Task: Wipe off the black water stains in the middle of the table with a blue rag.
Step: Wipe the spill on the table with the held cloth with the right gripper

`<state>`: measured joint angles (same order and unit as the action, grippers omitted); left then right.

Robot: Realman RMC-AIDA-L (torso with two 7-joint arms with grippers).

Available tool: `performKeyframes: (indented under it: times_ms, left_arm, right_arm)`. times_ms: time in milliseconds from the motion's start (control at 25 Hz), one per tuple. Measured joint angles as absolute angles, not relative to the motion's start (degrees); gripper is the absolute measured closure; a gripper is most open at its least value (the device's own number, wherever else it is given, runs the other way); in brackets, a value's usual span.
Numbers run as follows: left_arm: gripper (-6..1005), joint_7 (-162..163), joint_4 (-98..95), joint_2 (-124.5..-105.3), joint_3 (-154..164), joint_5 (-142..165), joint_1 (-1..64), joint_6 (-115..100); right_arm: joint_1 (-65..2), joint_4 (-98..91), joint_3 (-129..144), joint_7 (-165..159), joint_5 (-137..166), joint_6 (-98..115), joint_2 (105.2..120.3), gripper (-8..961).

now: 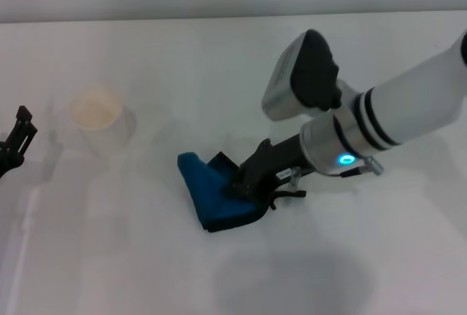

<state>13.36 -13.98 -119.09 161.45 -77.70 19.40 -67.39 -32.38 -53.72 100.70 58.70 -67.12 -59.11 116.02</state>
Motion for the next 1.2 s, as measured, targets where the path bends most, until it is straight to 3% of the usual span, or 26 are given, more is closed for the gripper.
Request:
performKeyframes:
  times_ms: [1200]
  left_arm:
    - [109,13.36,-13.88,-119.09,161.46,-78.04,18.98,-67.47]
  right_arm:
    - [-33.07,-48.68,104.78,58.39,-68.55,-39.91,115.69,890]
